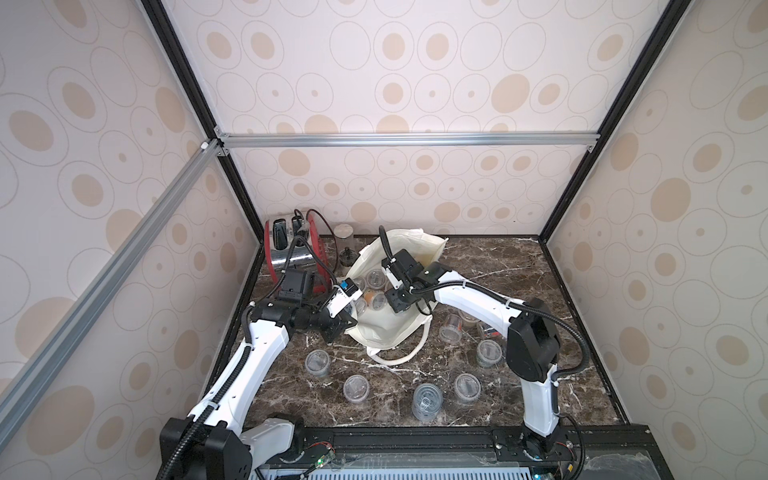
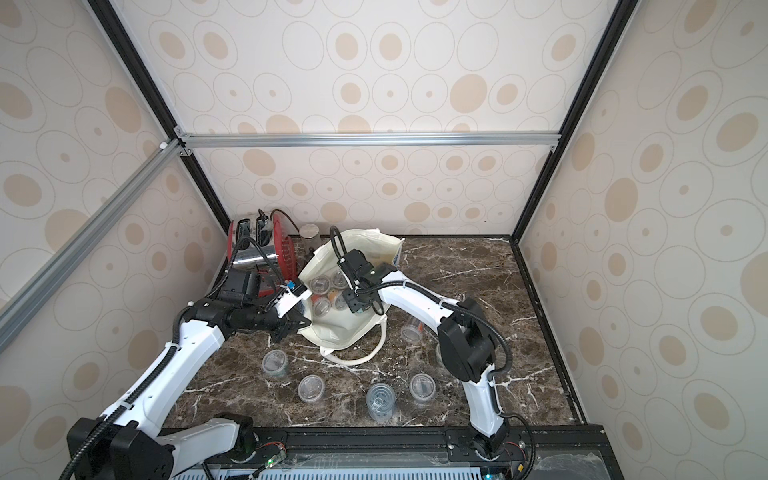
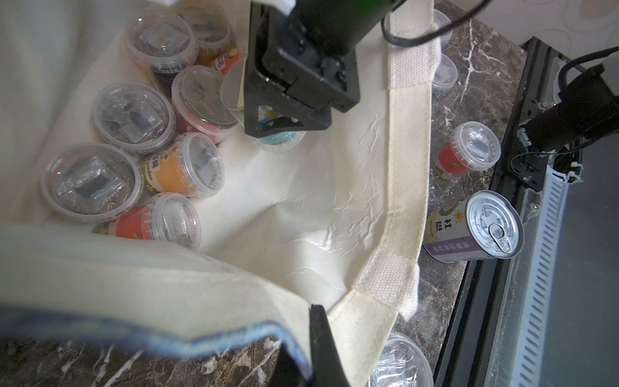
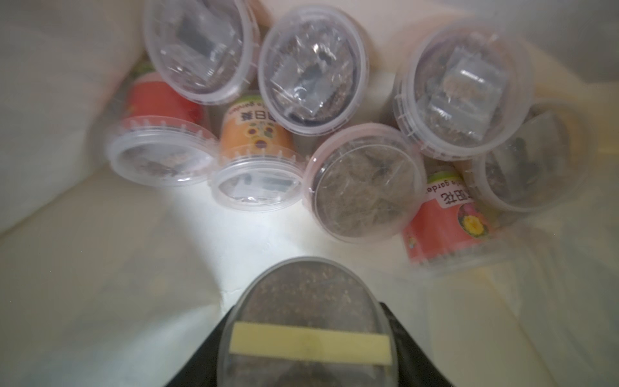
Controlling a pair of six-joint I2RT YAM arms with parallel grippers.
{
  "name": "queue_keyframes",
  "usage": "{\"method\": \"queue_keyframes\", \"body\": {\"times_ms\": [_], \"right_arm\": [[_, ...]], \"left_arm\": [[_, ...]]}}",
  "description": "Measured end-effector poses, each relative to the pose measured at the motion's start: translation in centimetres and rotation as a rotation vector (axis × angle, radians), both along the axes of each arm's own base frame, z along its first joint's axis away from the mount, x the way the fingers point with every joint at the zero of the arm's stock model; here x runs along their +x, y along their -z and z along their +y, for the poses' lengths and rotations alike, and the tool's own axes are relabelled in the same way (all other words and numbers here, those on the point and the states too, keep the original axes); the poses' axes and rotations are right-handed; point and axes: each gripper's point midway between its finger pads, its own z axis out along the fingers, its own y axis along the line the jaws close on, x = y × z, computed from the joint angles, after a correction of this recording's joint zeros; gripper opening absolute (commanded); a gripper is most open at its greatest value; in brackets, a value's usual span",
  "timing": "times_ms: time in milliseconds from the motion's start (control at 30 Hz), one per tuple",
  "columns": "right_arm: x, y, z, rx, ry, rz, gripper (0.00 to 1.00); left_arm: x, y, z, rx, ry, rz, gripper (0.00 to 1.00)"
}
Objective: Take out the seed jars from the canvas bag
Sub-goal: Pick up the seed jar from the canvas bag, then place the seed jar at the center of the board.
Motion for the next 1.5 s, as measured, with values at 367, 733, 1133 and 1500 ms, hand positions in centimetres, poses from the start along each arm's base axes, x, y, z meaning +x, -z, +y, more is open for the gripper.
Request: {"method": "queue_keyframes", "body": {"times_ms": [367, 733, 1133, 1500], "right_arm": [[-5.1, -14.7, -4.7, 0.258, 0.022, -0.206, 0.61], [-10.6, -15.2, -13.8, 0.233, 0.128, -0.318, 0.63], [-14.0, -0.9, -15.3, 0.165, 0.171, -0.074, 0.63], [-14.3, 8.5, -13.4, 0.147, 0.198, 0.098, 0.64]], "left_arm": [[0.7, -1.4, -0.1, -0.01, -0.018, -0.021, 0.0], [1.3, -1.4, -0.1, -0.017, -0.047, 0.006, 0.0], [1.8, -1.5, -0.1, -0.008, -0.053, 0.013, 0.0], [1.9, -1.8, 0.0, -0.005, -0.055, 0.016, 0.0]]}}
